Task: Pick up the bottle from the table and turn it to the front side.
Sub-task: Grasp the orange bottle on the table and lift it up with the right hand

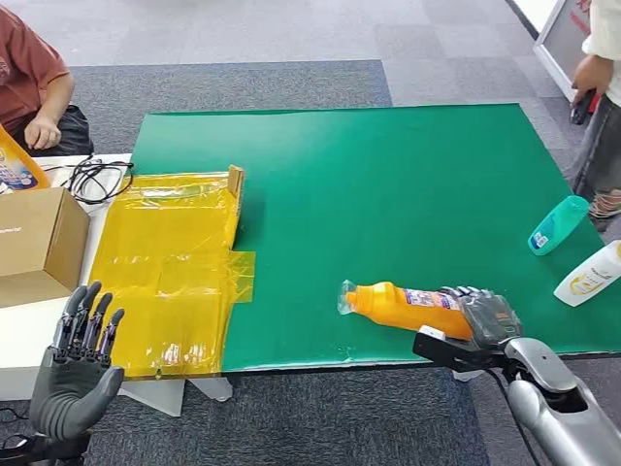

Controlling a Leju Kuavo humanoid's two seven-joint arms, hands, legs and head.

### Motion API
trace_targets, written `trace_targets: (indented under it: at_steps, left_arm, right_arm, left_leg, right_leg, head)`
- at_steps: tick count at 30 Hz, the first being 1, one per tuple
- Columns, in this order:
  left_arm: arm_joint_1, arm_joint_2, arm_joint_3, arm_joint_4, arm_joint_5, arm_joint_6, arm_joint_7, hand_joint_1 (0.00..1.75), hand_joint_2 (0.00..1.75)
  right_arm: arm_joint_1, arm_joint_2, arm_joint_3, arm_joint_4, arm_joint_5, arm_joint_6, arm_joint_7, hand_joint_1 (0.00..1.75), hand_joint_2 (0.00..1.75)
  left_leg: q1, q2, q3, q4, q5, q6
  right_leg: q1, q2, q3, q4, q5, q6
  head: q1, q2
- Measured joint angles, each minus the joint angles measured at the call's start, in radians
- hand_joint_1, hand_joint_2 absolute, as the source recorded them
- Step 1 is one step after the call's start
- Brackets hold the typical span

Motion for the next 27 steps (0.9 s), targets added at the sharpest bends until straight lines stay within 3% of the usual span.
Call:
trace_targets:
  at_steps: [6, 11, 17, 23, 27]
  left_arm:
    - [-0.011, 0.000, -0.006, 0.002, -0.118, 0.065, 0.010, 0.00, 1.75]
    - [-0.026, 0.010, -0.015, 0.043, -0.163, 0.112, 0.049, 0.00, 1.75]
    - [-0.060, 0.024, -0.028, 0.092, -0.180, 0.140, 0.047, 0.00, 1.75]
    - [-0.089, 0.033, -0.040, 0.120, -0.191, 0.154, 0.027, 0.00, 1.75]
    - [-0.175, 0.036, -0.057, 0.141, -0.256, 0.202, -0.004, 0.00, 1.75]
  right_arm:
    - [0.039, 0.064, -0.059, -0.043, -0.211, 0.063, -0.019, 1.75, 1.75]
    - [0.069, 0.178, -0.130, -0.053, -0.457, 0.099, -0.063, 1.75, 1.75]
    - [0.065, 0.268, -0.169, -0.049, -0.565, 0.095, -0.077, 1.75, 1.75]
    - [0.057, 0.307, -0.176, -0.047, -0.590, 0.081, -0.084, 1.75, 1.75]
    - [-0.001, 0.350, -0.177, -0.058, -0.643, 0.068, -0.076, 1.75, 1.75]
  left_leg:
    - [0.000, 0.000, 0.000, 0.000, 0.000, 0.000]
    - [0.000, 0.000, 0.000, 0.000, 0.000, -0.001]
    - [0.000, 0.000, 0.000, 0.000, 0.000, -0.001]
    - [0.000, 0.000, 0.000, 0.000, 0.000, -0.001]
    - [0.000, 0.000, 0.000, 0.000, 0.002, -0.001]
  right_leg:
    - [0.000, 0.000, 0.000, 0.000, 0.000, 0.000]
    - [0.000, 0.000, 0.000, 0.000, -0.001, -0.001]
    - [0.000, 0.000, 0.000, 0.000, -0.001, -0.001]
    - [0.000, 0.000, 0.000, 0.000, -0.001, -0.001]
    - [0.000, 0.000, 0.000, 0.000, 0.001, -0.001]
  head:
    - [0.000, 0.000]
    - [0.000, 0.000]
    - [0.000, 0.000]
    - [0.000, 0.000]
    - [0.000, 0.000]
